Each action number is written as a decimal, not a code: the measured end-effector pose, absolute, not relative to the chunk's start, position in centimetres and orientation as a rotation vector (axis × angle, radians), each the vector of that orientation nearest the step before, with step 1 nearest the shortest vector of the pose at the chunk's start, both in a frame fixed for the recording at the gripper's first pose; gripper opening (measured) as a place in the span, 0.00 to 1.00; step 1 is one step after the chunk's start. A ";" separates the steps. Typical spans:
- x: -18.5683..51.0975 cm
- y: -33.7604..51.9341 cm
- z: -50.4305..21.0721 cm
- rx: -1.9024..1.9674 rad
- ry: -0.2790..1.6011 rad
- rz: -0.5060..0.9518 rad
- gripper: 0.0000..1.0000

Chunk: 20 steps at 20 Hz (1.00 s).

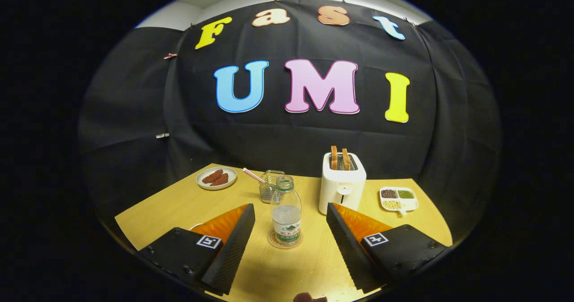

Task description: Take the bottle from table, then pour the juice into the cup, finally place the bottle on the coaster

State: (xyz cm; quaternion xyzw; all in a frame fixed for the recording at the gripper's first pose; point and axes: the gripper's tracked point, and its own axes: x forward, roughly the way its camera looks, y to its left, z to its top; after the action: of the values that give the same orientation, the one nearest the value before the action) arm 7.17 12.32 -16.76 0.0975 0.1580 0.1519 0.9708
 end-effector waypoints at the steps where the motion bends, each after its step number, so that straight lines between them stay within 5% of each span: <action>1: 6.4 11.8 -15.9 0.171 0.310 0.311 0.98; 20: -0.8 8.1 -9.3 0.020 0.176 0.457 0.98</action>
State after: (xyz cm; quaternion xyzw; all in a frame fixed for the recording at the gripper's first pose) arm -0.80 8.14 -9.32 0.0099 0.0871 0.2263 0.9701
